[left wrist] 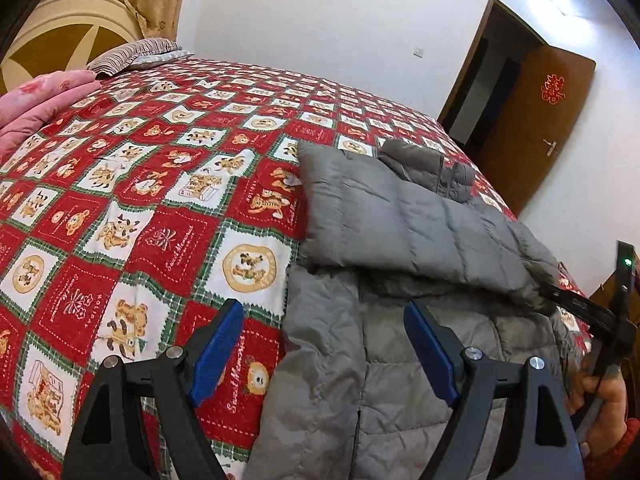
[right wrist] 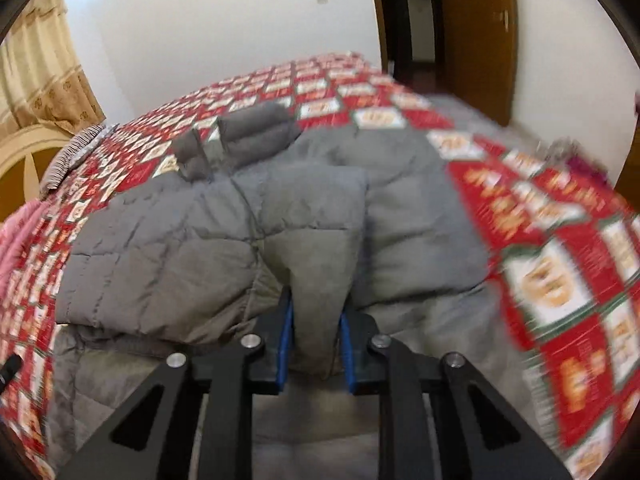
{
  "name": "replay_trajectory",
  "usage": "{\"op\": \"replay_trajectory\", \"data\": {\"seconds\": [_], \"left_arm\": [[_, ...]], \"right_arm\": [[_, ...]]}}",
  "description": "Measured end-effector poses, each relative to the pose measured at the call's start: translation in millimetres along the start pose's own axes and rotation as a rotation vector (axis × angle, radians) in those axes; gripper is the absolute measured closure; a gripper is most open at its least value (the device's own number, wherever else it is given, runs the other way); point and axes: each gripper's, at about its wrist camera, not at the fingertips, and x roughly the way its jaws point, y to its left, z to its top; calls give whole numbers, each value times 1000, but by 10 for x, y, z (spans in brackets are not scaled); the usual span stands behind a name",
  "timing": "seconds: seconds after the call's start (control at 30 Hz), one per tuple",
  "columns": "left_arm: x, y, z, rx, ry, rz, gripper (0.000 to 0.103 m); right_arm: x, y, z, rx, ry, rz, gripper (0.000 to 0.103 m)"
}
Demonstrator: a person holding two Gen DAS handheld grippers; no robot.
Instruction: Fold large clothes
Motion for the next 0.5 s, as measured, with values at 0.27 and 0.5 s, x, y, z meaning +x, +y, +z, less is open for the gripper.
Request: {"op": "replay_trajectory", "data": {"seconds": [0.27, 0.5], "left_arm": [[214, -308, 292, 58, -18, 86, 20], [589, -614, 556, 71, -14, 167, 20]], "right_arm": [[214, -224, -141, -2, 69, -24, 78], [304, -92, -220, -39, 85, 26, 75]]}}
